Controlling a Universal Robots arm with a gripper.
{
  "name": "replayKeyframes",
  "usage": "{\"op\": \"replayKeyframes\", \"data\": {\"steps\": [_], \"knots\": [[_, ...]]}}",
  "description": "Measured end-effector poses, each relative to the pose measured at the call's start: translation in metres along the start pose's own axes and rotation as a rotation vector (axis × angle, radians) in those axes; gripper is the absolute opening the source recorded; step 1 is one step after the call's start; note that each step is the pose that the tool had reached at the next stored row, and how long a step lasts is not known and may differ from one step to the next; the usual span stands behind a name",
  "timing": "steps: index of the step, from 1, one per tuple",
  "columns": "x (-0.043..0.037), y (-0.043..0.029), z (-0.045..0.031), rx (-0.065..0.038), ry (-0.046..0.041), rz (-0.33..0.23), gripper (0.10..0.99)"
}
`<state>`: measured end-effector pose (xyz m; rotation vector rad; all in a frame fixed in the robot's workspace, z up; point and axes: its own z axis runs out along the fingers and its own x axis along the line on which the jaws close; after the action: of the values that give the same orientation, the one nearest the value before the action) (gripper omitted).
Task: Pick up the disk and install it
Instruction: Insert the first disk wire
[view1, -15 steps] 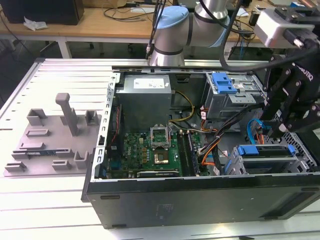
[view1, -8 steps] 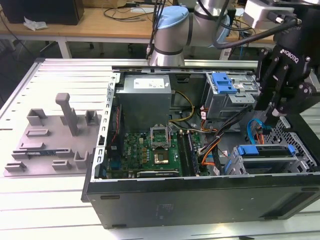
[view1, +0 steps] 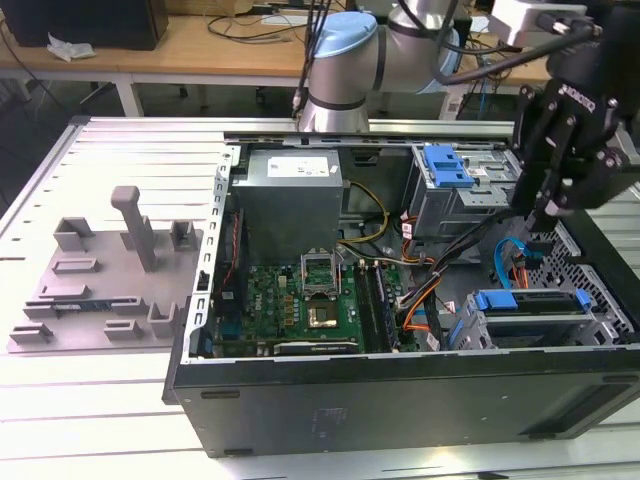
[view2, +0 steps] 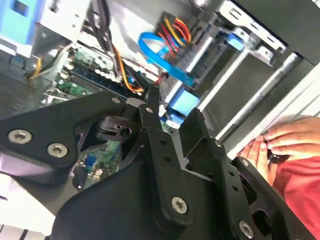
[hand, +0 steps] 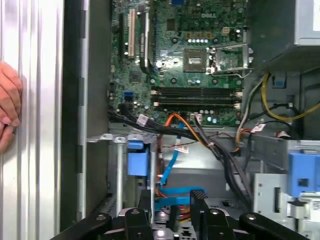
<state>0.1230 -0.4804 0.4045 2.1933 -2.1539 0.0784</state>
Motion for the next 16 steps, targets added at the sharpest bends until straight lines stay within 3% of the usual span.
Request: {"op": "replayKeyframes", "data": {"steps": [4,5,6,8,9,11,14,16], "knots": [[-0.0100,-0.0013,-0.0001,0.000,0.0043,0.005,0.443],[-0.0117,-0.0053,-0.0001,0.000,0.0132,0.005,0.443],[-0.0129,-0.0147,-0.0001,-0.001,0.0217,0.005,0.443],[-0.0133,-0.0241,0.0000,-0.002,0.0231,0.005,0.443],[-0.0135,-0.0353,0.0001,-0.004,0.0233,0.005,0.443],[-0.0137,-0.0492,0.0002,-0.006,0.0234,0.004,0.443],[-0.0153,-0.0540,0.0008,-0.007,0.0277,0.005,0.443],[-0.0161,-0.0542,0.0016,-0.008,0.0417,0.012,0.443]]}}
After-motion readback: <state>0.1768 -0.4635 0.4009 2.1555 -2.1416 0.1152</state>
